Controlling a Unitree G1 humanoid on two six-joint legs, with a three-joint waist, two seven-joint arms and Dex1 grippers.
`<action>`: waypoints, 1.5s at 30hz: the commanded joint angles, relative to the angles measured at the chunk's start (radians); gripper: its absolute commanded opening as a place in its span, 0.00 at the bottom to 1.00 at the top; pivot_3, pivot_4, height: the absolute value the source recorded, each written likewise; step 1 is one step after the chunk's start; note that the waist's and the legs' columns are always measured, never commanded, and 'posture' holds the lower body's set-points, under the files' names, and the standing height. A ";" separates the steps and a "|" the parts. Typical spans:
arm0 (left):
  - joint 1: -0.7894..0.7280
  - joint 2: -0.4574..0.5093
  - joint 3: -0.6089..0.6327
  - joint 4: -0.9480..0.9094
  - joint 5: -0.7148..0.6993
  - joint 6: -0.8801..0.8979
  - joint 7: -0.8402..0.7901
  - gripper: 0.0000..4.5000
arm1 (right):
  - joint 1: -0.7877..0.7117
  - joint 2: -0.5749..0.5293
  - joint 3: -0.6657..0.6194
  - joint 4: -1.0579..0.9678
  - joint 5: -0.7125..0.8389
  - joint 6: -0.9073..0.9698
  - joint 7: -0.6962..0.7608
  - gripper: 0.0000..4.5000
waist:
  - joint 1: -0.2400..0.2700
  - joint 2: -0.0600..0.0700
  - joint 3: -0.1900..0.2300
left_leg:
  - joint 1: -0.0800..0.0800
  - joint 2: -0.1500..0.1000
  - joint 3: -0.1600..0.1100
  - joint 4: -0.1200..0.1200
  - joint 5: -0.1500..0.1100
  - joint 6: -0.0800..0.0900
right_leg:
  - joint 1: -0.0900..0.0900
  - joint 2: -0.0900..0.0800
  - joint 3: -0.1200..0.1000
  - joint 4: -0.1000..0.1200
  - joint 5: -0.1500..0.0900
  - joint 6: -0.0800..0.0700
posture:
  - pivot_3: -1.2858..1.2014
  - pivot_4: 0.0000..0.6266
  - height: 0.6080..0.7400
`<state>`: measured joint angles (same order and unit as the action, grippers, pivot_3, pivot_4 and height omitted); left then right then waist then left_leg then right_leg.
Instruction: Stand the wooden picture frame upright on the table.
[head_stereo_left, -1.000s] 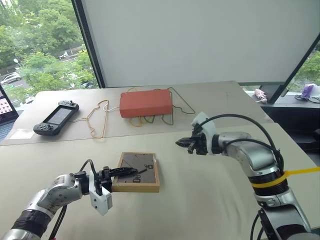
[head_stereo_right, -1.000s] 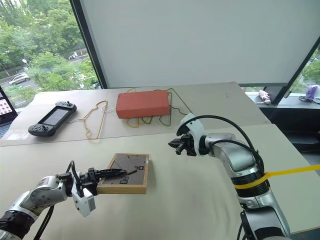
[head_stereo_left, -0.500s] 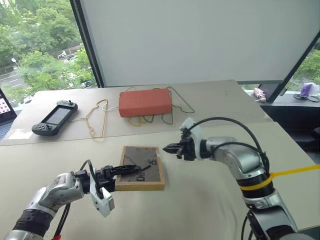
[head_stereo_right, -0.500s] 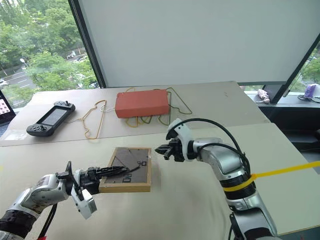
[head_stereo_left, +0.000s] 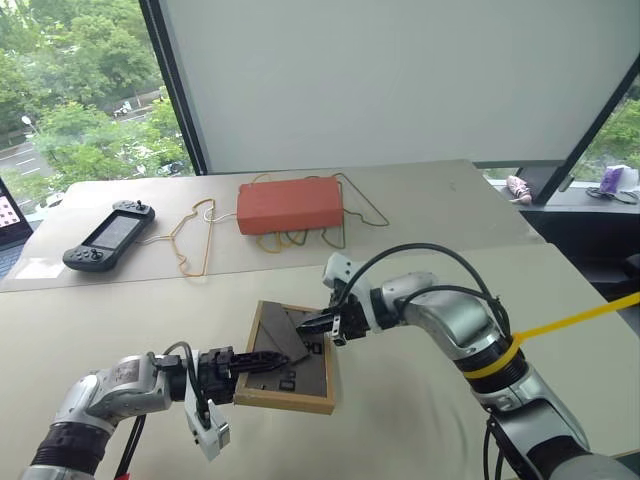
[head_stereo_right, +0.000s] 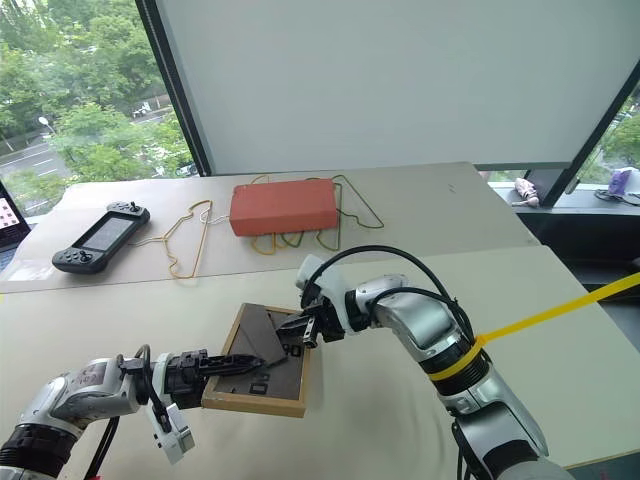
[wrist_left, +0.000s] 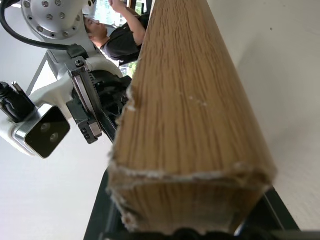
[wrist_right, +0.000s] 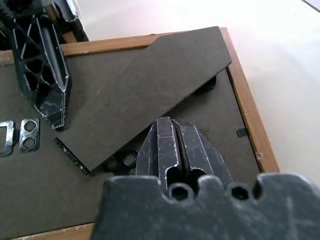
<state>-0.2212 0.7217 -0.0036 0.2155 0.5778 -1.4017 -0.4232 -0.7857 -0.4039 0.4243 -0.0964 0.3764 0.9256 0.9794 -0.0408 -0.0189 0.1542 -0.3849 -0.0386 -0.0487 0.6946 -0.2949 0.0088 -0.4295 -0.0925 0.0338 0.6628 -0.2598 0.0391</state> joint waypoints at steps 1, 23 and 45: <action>-0.044 -0.015 0.048 -0.022 -0.030 -0.007 0.085 0.24 | -0.001 0.037 0.029 -0.029 0.045 0.031 0.036 0.00 | -0.002 0.000 0.000 | 0.000 0.000 0.000 0.000 0.000 0.000 | 0.000 0.000 0.000 0.000 0.000 0.000 | 0.52 0.24 1.00; -0.051 0.001 0.052 -0.019 0.034 -0.002 0.155 0.24 | -0.059 -0.014 -0.177 0.235 0.220 0.166 0.269 0.98 | -0.002 0.000 0.000 | -0.005 -0.001 0.001 0.000 0.001 -0.001 | -0.007 -0.001 0.000 0.001 0.000 0.000 | 0.52 0.24 1.00; -0.065 0.022 0.015 -0.023 0.048 0.051 0.196 0.24 | -0.168 0.121 -0.268 0.089 0.400 0.378 0.156 0.98 | 0.000 0.000 0.000 | -0.009 -0.001 0.000 0.001 0.001 -0.001 | -0.010 -0.003 -0.001 0.004 0.000 0.000 | 0.52 0.24 1.00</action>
<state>-0.2790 0.7390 0.0038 0.2068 0.6401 -1.3703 -0.2427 -0.9351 -0.2882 0.1914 0.0670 0.7049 1.2812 1.1297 -0.0408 -0.0189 0.1541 -0.3937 -0.0398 -0.0488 0.6954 -0.2941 0.0074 -0.4395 -0.0954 0.0328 0.6661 -0.2595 0.0391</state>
